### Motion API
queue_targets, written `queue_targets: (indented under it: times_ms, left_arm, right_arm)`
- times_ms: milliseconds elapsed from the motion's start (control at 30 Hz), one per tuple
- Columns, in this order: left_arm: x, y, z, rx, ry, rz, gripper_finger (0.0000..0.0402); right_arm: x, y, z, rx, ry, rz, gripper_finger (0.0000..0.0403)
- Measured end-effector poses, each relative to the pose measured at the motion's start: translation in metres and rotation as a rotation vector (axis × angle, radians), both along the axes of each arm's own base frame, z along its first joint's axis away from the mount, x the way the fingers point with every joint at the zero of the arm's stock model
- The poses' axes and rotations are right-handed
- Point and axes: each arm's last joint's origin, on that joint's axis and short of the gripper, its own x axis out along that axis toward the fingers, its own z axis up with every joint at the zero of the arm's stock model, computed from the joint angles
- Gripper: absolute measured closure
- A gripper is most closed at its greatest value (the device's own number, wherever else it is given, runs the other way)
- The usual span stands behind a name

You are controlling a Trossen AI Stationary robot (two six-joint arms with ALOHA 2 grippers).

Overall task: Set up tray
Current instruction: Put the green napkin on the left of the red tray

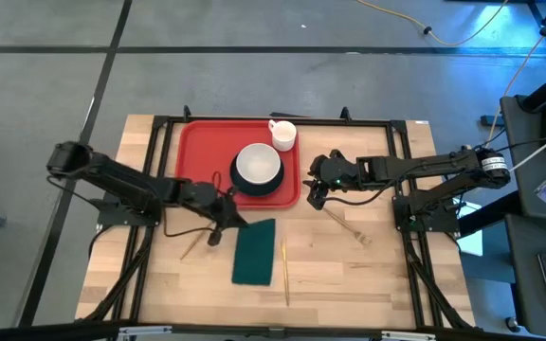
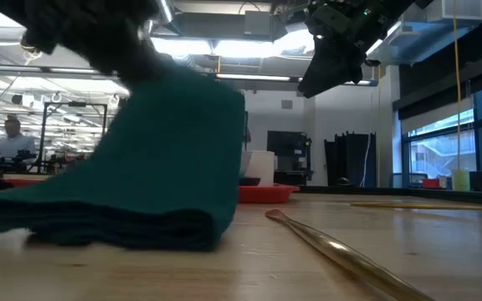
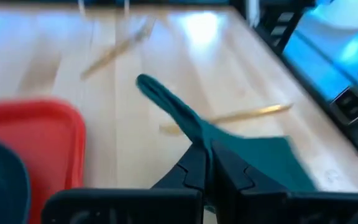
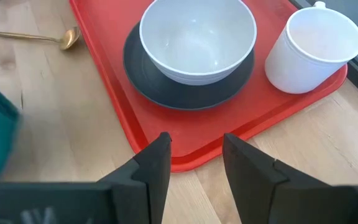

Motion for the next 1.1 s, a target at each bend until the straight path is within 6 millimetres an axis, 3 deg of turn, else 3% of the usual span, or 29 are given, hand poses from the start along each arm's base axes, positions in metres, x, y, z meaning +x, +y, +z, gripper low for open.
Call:
queue_targets:
  times_ms: [400, 800, 1100]
  left_arm:
    - [-0.044, 0.003, 0.058, 0.090, -0.242, 0.042, 0.0399]
    - [-0.076, 0.015, 0.118, 0.291, 0.010, 0.184, 0.0398]
    - [-0.090, 0.022, 0.128, 0.448, 0.149, 0.314, 0.0398]
  right_arm:
    - [0.000, 0.000, 0.000, 0.001, -0.002, -0.001, 0.0256]
    - [0.000, 0.000, 0.000, 0.001, -0.002, 0.000, 0.0256]
    - [0.000, -0.001, 0.000, -0.003, 0.000, 0.000, 0.0256]
